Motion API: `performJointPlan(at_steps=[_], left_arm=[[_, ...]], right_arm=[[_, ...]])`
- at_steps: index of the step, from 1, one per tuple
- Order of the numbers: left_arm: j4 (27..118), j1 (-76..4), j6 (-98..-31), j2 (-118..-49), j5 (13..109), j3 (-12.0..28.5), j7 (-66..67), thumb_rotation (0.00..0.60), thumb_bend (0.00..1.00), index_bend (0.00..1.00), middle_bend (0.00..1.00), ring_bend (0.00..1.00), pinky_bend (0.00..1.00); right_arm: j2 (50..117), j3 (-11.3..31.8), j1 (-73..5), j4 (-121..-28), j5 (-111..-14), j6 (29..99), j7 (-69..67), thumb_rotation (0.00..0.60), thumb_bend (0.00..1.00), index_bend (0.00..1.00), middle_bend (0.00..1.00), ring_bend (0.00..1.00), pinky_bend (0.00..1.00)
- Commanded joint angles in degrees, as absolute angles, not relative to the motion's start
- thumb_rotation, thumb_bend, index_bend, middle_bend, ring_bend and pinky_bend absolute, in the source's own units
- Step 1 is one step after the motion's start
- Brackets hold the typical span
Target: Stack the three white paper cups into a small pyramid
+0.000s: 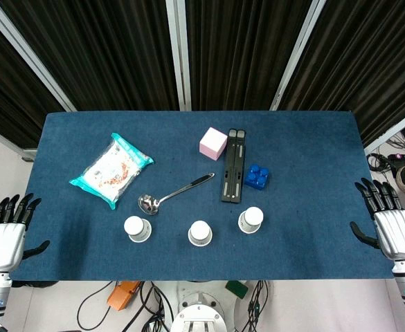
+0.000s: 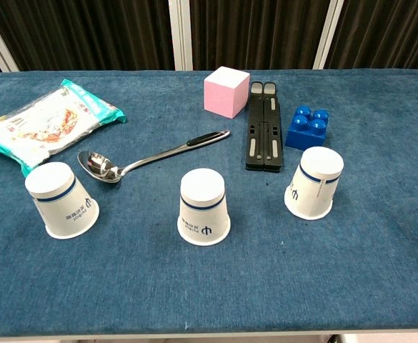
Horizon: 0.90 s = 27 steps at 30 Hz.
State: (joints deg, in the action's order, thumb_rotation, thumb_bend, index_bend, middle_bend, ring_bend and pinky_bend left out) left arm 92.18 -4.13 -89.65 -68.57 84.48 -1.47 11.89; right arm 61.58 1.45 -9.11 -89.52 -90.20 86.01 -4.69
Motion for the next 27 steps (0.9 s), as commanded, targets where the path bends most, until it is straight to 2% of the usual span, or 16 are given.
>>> performJointPlan(at_steps=[1, 9, 13, 20, 27], left_arm=[[92.9, -4.6, -88.9, -68.2, 84.6, -1.0, 11.7, 0.600, 0.10, 0.13, 0.07, 0.00, 0.00], [97.0, -8.4, -84.5, -68.0, 89.3, -0.7, 9.9, 0.600, 0.10, 0.14, 0.07, 0.00, 0.00], [99.5, -12.9, -76.8, -68.7, 91.0, -1.2, 7.8, 0.600, 0.13, 0.19, 0.07, 0.00, 0.00], [100.1, -19.9, -64.7, -72.7, 87.2, 0.4, 8.0, 0.600, 0.14, 0.23, 0.07, 0.00, 0.00], [99.7, -22.1, -61.3, -74.7, 83.3, 1.4, 9.8, 0.600, 0.17, 0.25, 0.07, 0.00, 0.00]], right_arm=[[60.5, 1.9, -9.0, -90.9, -90.0, 86.1, -4.2, 0.600, 0.44, 0.04, 0.08, 0.00, 0.02], [57.8, 2.2, -8.2, -93.6, -91.1, 87.5, -4.1, 0.600, 0.44, 0.04, 0.07, 0.00, 0.02], [56.7, 2.6, -8.0, -94.5, -91.5, 88.1, -4.2, 0.600, 0.44, 0.04, 0.07, 0.00, 0.02], [56.2, 2.7, -8.0, -95.0, -91.4, 87.3, -3.9, 0.600, 0.44, 0.04, 0.07, 0.00, 0.02], [56.4, 2.8, -8.2, -94.7, -90.9, 86.2, -3.9, 0.600, 0.44, 0.04, 0.07, 0.00, 0.02]])
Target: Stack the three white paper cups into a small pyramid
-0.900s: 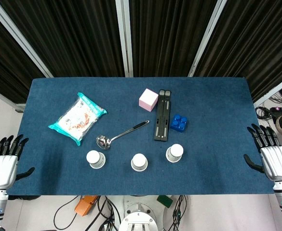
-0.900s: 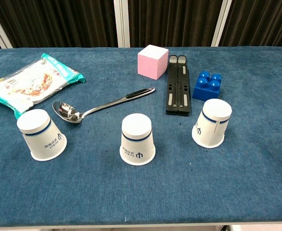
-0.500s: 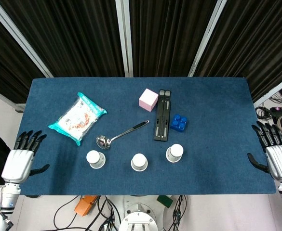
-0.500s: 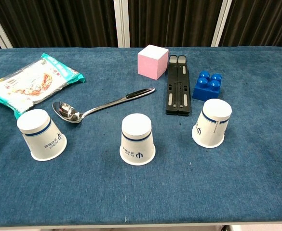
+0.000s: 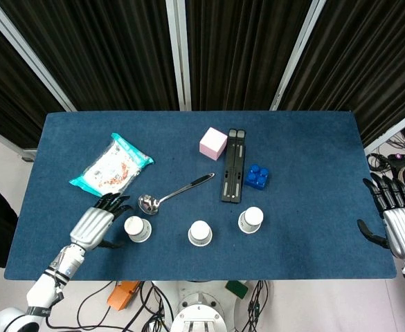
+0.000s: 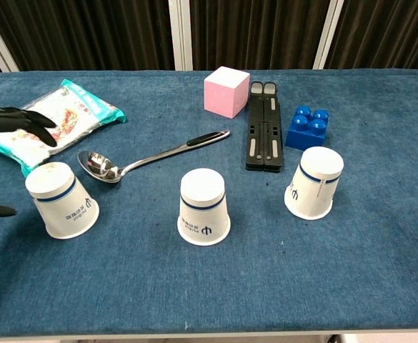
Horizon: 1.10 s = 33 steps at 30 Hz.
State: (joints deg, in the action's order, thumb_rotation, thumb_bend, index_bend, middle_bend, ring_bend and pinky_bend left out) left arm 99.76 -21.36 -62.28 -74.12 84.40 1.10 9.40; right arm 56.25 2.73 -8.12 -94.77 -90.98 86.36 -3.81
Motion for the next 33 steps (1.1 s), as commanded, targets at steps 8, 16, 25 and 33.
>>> performJointPlan(at_steps=[8, 16, 25, 33], left_arm=[[98.6, -23.4, -59.7, -76.2, 80.8, 1.6, 11.2, 0.575, 0.20, 0.28, 0.07, 0.00, 0.00], [98.1, -23.8, -59.7, -76.9, 79.1, 1.3, 12.9, 0.565, 0.25, 0.39, 0.12, 0.01, 0.00], [97.5, -24.2, -60.5, -78.6, 79.6, 1.4, 10.1, 0.528, 0.29, 0.43, 0.13, 0.02, 0.00], [99.4, -25.0, -61.4, -79.7, 81.5, 1.6, 9.9, 0.502, 0.29, 0.43, 0.13, 0.02, 0.00]], right_arm=[[57.3, 3.0, -8.4, -93.5, -90.6, 85.5, -4.7, 0.600, 0.44, 0.04, 0.07, 0.00, 0.02], [57.6, 3.0, -8.2, -93.0, -90.6, 85.3, -5.2, 0.600, 0.44, 0.04, 0.07, 0.00, 0.02], [57.7, 3.0, -7.7, -92.7, -90.5, 85.8, -5.5, 0.600, 0.44, 0.04, 0.07, 0.00, 0.02], [57.6, 3.1, -7.7, -92.8, -90.2, 85.3, -5.4, 0.600, 0.44, 0.04, 0.07, 0.00, 0.02]])
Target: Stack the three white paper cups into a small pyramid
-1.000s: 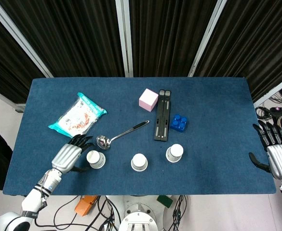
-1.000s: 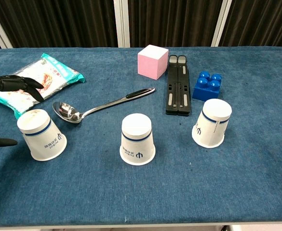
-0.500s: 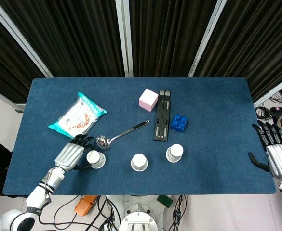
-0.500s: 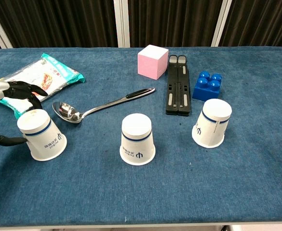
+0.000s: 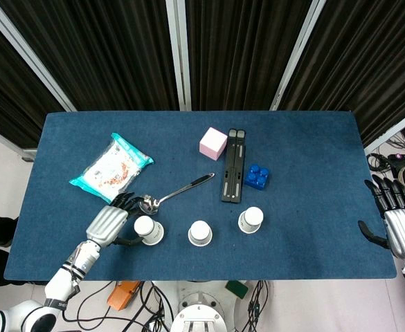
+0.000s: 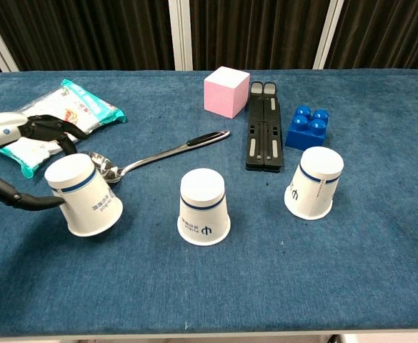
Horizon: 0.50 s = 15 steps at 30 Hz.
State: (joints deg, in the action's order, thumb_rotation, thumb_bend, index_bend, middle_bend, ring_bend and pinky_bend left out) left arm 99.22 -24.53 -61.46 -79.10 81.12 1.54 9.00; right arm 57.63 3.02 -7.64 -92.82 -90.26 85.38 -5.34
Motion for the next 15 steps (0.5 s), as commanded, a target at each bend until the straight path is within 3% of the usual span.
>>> performJointPlan(at_steps=[1, 15], left_arm=[[99.4, -25.2, -61.3, -80.1, 81.6, 1.6, 10.7, 0.500, 0.29, 0.43, 0.13, 0.02, 0.00], [100.2, -29.2, -60.3, -86.9, 79.0, 3.0, 27.5, 0.499, 0.29, 0.43, 0.13, 0.02, 0.00]], right_arm=[[57.6, 3.1, -7.7, -92.8, -90.2, 85.3, -5.3, 0.600, 0.44, 0.04, 0.07, 0.00, 0.02], [57.3, 3.1, -7.3, -93.1, -89.6, 85.1, -5.1, 0.600, 0.44, 0.04, 0.07, 0.00, 0.02]])
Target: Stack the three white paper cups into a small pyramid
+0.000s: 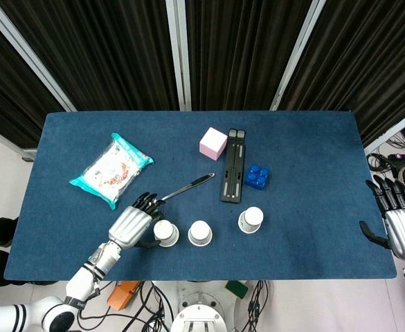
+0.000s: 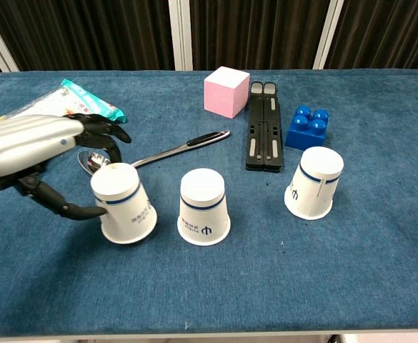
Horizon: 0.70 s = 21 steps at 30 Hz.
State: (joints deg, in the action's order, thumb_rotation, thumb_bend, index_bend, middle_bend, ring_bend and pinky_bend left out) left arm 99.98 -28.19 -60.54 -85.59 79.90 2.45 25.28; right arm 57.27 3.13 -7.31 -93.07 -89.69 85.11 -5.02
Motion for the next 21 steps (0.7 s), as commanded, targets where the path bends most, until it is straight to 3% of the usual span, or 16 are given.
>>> performJointPlan(at_steps=[1, 21], left_arm=[[100.1, -29.4, -60.5, -87.3, 78.9, 3.1, 28.4, 0.500, 0.29, 0.43, 0.13, 0.02, 0.00], [98.7, -32.4, -59.8, -91.1, 75.3, 3.7, 32.7, 0.510, 0.28, 0.42, 0.13, 0.02, 0.00]], right_arm=[[57.3, 3.1, -7.2, -93.0, -89.6, 85.1, -5.2, 0.600, 0.44, 0.04, 0.07, 0.00, 0.02], [57.3, 3.2, -6.5, -91.8, -88.4, 84.8, -7.1, 0.600, 0.44, 0.04, 0.07, 0.00, 0.02]])
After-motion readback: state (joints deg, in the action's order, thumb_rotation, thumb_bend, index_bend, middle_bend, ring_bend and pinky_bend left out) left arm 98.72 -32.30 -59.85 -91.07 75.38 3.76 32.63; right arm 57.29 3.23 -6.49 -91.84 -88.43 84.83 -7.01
